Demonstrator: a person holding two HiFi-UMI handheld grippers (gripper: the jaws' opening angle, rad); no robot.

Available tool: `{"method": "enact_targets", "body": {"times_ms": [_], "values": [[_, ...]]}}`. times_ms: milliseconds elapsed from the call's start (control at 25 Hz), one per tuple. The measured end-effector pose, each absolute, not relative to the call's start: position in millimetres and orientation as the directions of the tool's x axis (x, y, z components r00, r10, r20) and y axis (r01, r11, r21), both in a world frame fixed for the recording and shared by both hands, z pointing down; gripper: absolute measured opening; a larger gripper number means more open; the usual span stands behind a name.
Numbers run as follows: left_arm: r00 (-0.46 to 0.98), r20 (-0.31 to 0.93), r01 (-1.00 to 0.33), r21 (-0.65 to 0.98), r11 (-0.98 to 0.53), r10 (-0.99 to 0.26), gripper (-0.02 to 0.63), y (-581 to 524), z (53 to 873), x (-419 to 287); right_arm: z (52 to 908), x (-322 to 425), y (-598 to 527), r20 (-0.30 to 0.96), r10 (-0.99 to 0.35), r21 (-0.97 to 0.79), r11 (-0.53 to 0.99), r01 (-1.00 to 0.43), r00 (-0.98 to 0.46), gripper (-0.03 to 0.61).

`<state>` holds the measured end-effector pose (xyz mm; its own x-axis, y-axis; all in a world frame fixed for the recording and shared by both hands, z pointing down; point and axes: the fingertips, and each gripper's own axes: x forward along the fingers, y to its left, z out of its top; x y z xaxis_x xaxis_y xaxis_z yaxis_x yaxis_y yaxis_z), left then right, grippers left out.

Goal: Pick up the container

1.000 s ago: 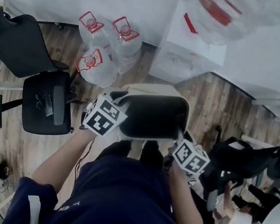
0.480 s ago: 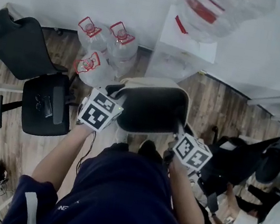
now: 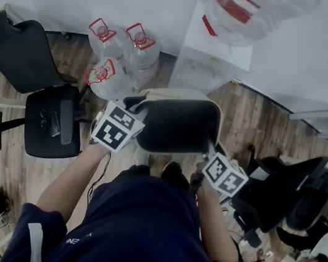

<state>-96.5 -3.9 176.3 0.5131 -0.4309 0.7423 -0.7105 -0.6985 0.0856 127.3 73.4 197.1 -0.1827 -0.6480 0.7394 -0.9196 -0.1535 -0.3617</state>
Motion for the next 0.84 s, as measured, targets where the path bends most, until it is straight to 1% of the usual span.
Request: {"method": "enact_targets", "body": {"times_ms": [840], "values": [[0.522, 0.722, -0.714, 0.078, -0.696, -0.454, 0.091, -14.8, 165.0, -96.5, 189.2, 128.2, 62.7, 0.725, -0.665, -0.358, -0.138, -0.924, -0.182, 0.074]]}}
